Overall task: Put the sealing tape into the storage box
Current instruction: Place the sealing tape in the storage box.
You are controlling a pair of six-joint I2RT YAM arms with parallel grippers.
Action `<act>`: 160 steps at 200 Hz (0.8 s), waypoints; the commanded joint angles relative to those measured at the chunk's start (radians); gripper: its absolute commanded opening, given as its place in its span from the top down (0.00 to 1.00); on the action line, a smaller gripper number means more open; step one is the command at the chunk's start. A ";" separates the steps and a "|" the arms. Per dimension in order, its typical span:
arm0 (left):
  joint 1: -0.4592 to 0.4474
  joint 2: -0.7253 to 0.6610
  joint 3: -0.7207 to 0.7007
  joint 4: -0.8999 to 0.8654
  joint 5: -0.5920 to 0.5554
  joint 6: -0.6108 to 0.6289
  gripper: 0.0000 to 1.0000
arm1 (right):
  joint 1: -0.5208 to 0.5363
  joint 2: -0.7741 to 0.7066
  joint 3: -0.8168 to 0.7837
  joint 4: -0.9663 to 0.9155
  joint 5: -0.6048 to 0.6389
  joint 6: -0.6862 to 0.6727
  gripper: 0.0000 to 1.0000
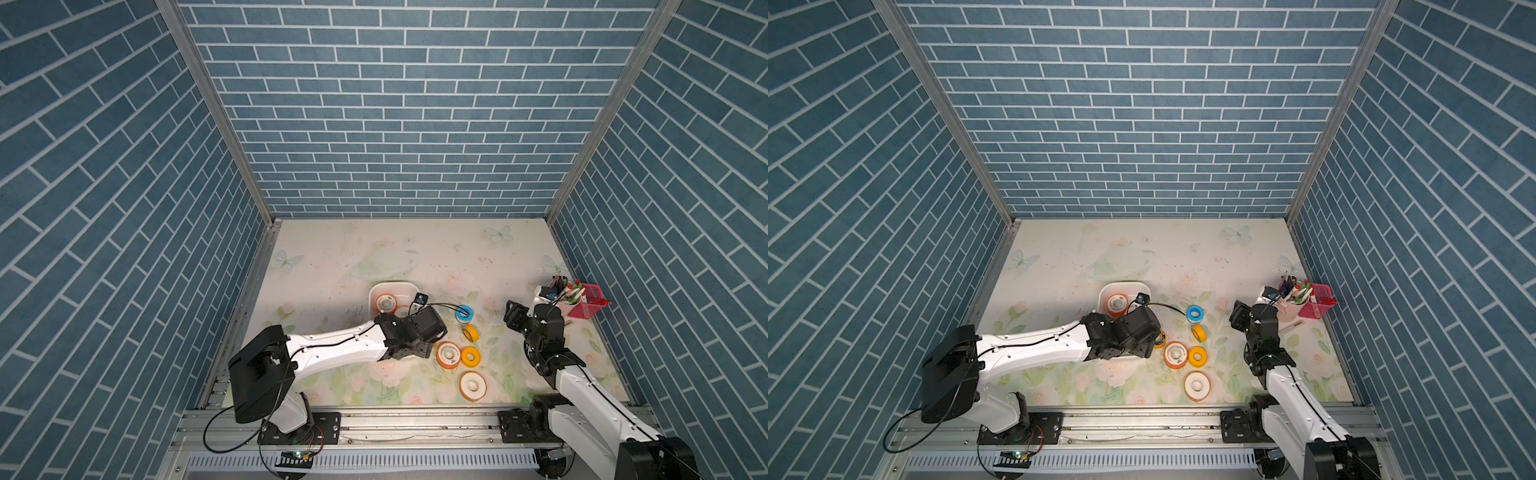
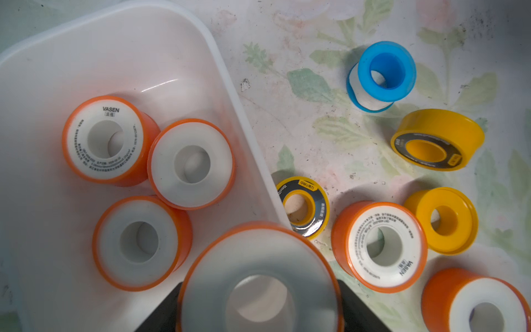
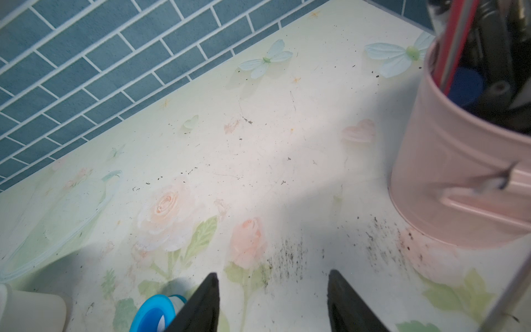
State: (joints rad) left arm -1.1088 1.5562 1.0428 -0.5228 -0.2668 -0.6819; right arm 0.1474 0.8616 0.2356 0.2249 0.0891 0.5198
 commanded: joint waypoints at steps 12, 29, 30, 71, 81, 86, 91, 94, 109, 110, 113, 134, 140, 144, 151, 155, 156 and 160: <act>0.039 -0.001 -0.020 0.010 -0.016 0.010 0.38 | -0.005 0.004 0.000 0.018 -0.007 0.003 0.40; 0.052 -0.001 -0.030 0.018 -0.012 0.010 0.38 | -0.004 0.005 0.000 0.018 -0.006 0.005 0.40; 0.053 -0.001 -0.032 0.019 -0.012 0.011 0.38 | -0.004 0.006 -0.001 0.018 -0.006 0.004 0.40; 0.058 0.010 -0.064 0.041 0.005 0.009 0.37 | -0.005 0.008 0.001 0.019 -0.008 0.002 0.40; 0.059 0.008 -0.072 0.047 0.007 0.007 0.35 | -0.005 0.006 0.001 0.018 -0.009 0.003 0.40; 0.060 0.008 -0.077 0.051 0.008 0.006 0.35 | -0.004 0.006 0.001 0.018 -0.007 0.002 0.40; 0.063 0.008 -0.081 0.052 0.011 0.006 0.33 | -0.005 0.006 0.001 0.018 -0.009 0.002 0.40; 0.063 0.008 -0.083 0.054 0.012 0.006 0.31 | -0.004 0.006 0.001 0.018 -0.008 0.002 0.40; 0.067 0.011 -0.089 0.055 0.013 0.003 0.25 | -0.005 0.006 -0.001 0.019 -0.008 0.002 0.40; 0.068 0.011 -0.089 0.055 0.013 0.003 0.24 | -0.005 0.006 -0.001 0.018 -0.008 0.002 0.40; 0.069 0.012 -0.090 0.056 0.013 0.003 0.24 | -0.004 0.007 -0.001 0.019 -0.007 0.003 0.40; 0.070 0.018 -0.093 0.064 0.021 0.004 0.20 | -0.005 0.010 0.003 0.020 -0.010 0.002 0.40; 0.070 0.022 -0.092 0.065 0.022 0.004 0.19 | -0.005 0.014 0.004 0.020 -0.010 0.000 0.40; 0.070 0.022 -0.092 0.064 0.024 0.004 0.18 | -0.005 0.015 0.004 0.020 -0.010 0.000 0.40; 0.071 0.023 -0.089 0.063 0.026 0.004 0.16 | -0.003 0.015 0.004 0.020 -0.009 0.001 0.40; 0.070 0.025 -0.087 0.063 0.029 0.004 0.14 | -0.004 0.016 0.004 0.021 -0.010 0.000 0.40; 0.070 0.025 -0.087 0.063 0.029 0.004 0.14 | -0.004 0.016 0.004 0.020 -0.010 0.000 0.40; 0.070 0.025 -0.087 0.063 0.030 0.006 0.13 | -0.005 0.016 0.004 0.021 -0.012 0.000 0.40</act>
State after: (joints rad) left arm -1.0439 1.5673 0.9619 -0.4671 -0.2428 -0.6804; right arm 0.1474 0.8692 0.2356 0.2253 0.0834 0.5198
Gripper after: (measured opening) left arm 0.845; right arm 0.602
